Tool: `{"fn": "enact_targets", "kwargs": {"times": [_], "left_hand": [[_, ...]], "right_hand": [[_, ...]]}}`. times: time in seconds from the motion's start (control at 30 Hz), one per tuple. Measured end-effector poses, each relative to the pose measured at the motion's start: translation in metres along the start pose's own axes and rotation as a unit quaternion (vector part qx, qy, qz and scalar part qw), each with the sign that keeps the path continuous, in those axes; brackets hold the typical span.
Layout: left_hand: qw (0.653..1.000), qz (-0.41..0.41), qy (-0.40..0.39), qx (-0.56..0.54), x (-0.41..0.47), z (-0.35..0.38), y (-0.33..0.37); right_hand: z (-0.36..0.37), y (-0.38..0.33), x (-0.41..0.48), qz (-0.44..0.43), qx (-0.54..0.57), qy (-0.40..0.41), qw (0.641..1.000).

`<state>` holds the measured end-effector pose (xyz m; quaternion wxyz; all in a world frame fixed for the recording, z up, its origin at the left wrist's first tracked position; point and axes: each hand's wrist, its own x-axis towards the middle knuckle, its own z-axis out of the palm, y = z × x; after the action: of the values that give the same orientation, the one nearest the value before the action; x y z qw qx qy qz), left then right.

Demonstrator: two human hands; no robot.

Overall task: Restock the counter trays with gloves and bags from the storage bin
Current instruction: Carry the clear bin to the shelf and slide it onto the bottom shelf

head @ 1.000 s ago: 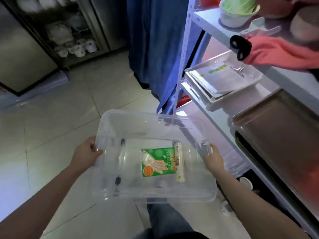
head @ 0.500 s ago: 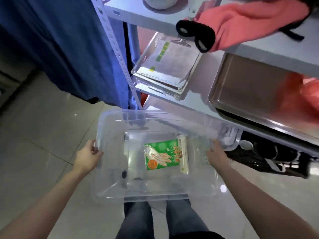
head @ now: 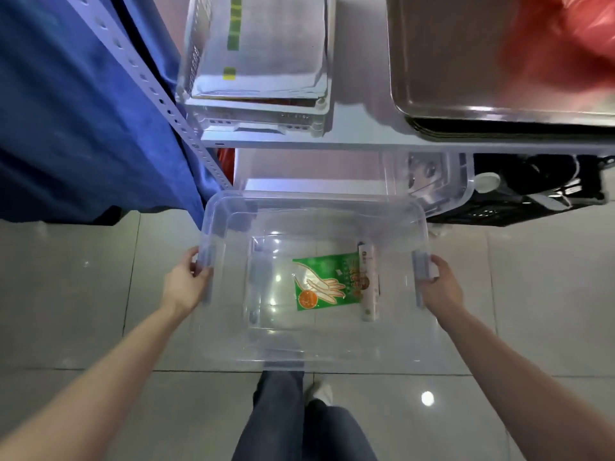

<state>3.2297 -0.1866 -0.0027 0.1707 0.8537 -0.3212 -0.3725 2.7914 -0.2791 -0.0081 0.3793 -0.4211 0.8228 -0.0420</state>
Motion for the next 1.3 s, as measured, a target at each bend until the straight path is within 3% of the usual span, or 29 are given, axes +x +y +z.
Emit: {"fn": "enact_targets", "kwargs": {"times": [0.4,0.67,0.87,1.0,1.13,1.23,1.3], "left_hand": [[0.993,0.107,0.040,0.001,0.176,0.191,-0.150],[0.981,0.175,0.088,-0.008,0.222,0.253,-0.197],[0.977,0.181,0.116,-0.007,0.214,0.283,-0.200],[0.979,0.163,0.108,0.063,0.207,0.275,-0.191],[0.952,0.220,0.164,0.138,0.212,0.258,-0.162],[0.933,0.303,0.157,0.117,0.204,0.260,-0.118],[0.913,0.363,0.148,0.113,0.189,0.269,-0.083]], "right_hand": [[0.205,0.120,0.172,-0.061,0.027,0.060,0.996],[0.260,0.148,0.232,-0.157,0.069,0.107,0.979],[0.267,0.151,0.258,-0.170,0.048,0.105,0.979],[0.253,0.144,0.246,-0.154,0.054,0.085,0.983],[0.202,0.105,0.233,-0.222,0.154,0.206,0.941],[0.151,0.071,0.223,-0.240,0.208,0.294,0.901],[0.121,0.054,0.218,-0.240,0.223,0.310,0.892]]}}
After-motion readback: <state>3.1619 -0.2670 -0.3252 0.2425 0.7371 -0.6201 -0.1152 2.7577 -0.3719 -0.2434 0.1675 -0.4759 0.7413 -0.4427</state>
